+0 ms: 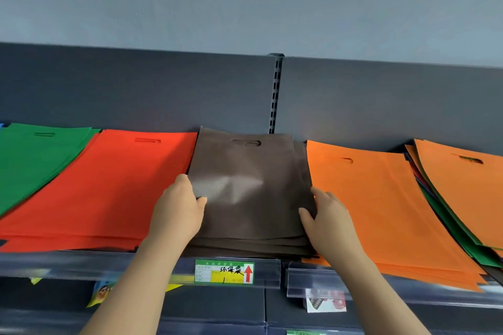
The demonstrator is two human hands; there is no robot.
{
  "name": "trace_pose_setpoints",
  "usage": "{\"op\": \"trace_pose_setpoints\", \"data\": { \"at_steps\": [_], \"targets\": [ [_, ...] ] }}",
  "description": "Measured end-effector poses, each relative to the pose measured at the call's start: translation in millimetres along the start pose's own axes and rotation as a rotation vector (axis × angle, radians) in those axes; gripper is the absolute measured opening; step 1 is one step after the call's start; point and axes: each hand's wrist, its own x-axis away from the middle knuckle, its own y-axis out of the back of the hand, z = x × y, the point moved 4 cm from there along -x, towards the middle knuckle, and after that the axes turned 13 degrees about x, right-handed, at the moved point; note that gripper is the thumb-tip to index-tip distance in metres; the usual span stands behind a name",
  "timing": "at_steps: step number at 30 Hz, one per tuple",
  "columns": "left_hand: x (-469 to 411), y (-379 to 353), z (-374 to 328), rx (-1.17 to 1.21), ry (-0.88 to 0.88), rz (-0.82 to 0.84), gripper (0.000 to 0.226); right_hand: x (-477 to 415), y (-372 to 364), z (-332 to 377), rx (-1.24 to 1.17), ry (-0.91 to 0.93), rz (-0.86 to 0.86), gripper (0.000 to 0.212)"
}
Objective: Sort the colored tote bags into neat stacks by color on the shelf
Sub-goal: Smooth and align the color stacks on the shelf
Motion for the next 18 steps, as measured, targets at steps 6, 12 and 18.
{"op": "trace_pose_setpoints", "data": {
  "at_steps": [6, 12, 18],
  "targets": [
    [2.1, -3.5, 2.9, -0.258, -0.072, -0.045, 0.037, 5.2, 0.8, -1.8, 0.219, 0.038, 0.01, 0.039],
    [13.6, -24.2, -45.7, -0.08, -0.311, -0.023, 0.04, 14.3, 27.9, -41.7, 0.174, 0.015, -0.103, 0.044],
    [48.9, -69.7, -126.4, 0.057, -0.512, 0.086, 0.041, 28.8, 59.8, -118.3, 0.139, -0.092, -0.212, 0.042]
  ]
}}
